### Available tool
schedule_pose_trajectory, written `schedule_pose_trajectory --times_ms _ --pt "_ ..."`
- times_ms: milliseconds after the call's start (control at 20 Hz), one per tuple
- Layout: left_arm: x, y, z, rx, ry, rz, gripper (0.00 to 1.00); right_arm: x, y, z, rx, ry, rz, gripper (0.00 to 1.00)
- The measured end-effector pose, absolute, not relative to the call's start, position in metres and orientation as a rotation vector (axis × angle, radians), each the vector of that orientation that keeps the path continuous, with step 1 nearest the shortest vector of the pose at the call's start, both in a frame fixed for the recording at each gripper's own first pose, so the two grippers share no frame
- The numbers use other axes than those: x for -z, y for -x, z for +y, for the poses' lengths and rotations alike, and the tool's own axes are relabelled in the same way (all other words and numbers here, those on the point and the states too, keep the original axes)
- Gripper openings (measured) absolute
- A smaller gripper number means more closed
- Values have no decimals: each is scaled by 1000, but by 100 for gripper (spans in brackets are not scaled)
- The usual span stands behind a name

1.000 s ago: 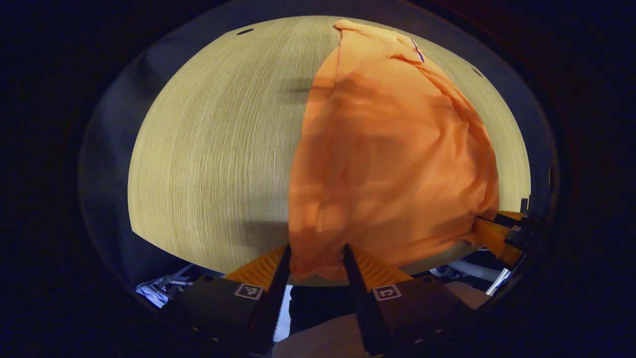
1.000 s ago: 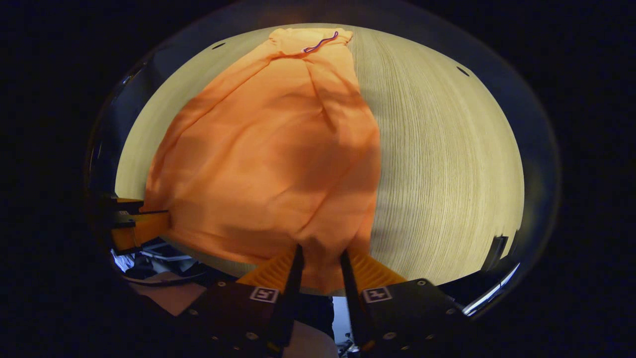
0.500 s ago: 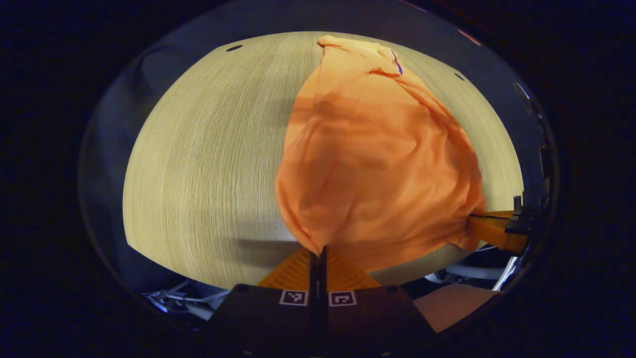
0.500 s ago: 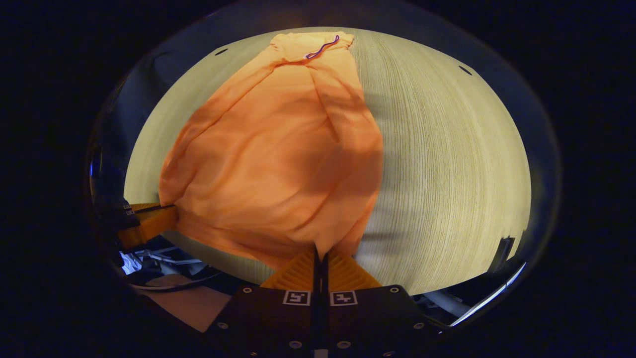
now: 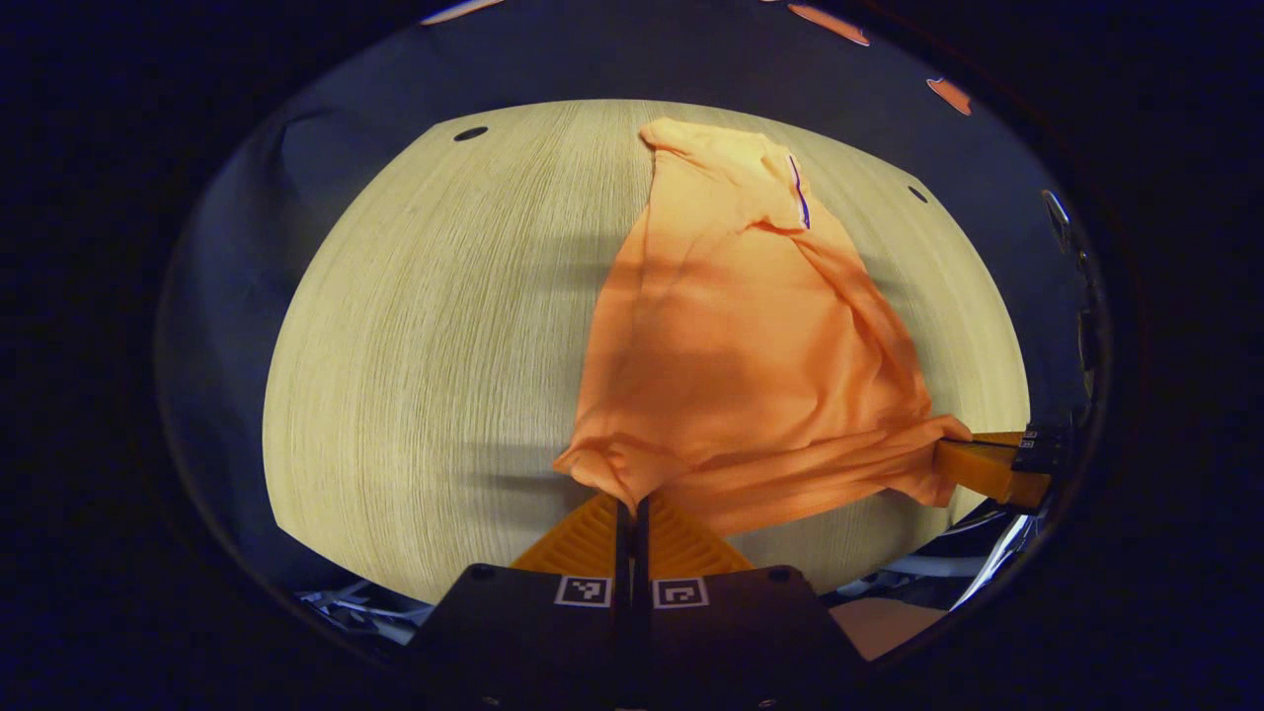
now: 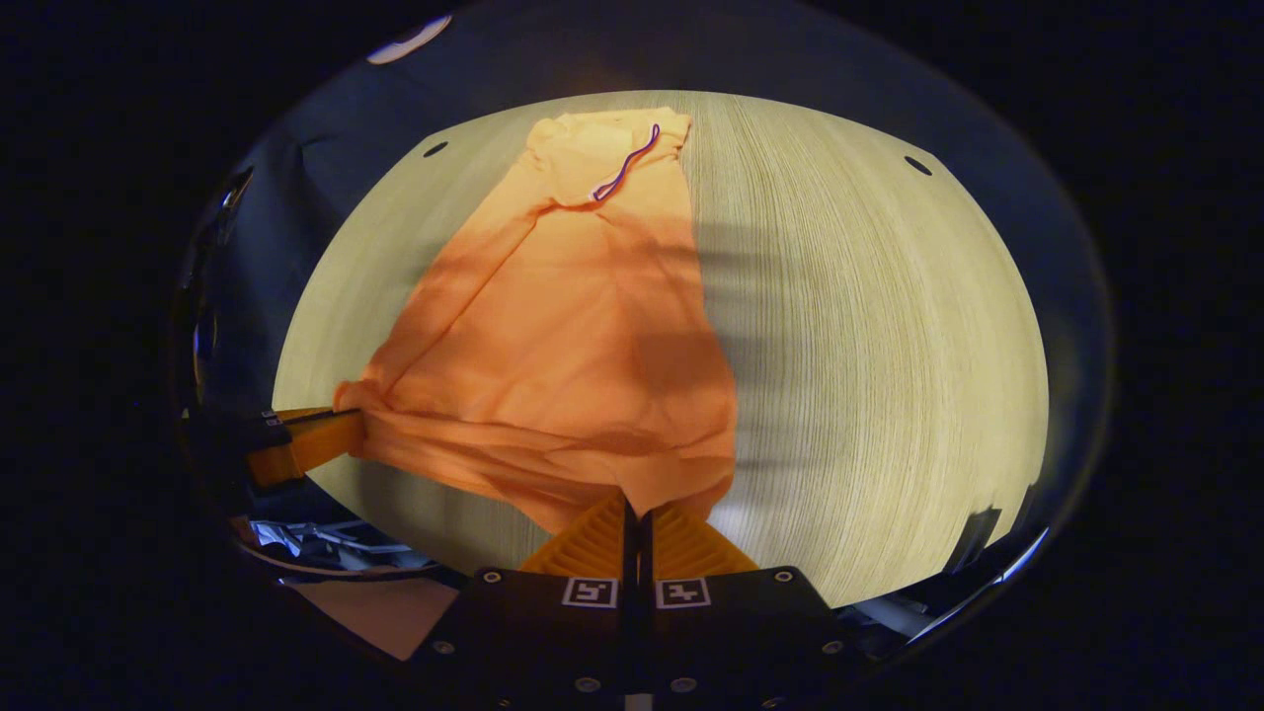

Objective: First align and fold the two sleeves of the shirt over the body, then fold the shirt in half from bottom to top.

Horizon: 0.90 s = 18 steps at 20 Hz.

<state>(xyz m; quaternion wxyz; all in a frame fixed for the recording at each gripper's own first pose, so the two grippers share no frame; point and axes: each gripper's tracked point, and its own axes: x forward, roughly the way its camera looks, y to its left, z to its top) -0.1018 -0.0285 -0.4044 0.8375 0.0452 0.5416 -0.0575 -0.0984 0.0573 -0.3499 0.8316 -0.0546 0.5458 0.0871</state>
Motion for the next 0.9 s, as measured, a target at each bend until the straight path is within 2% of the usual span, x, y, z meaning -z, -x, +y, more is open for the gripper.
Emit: schedule_pose_trajectory --times_ms 300,900 --pt "407 48 -38 127 -117 1101 1 327 41 65 -187 121 1094 0" --pt "366 -98 -44 128 -104 973 1 280 -84 83 -183 163 970 0"
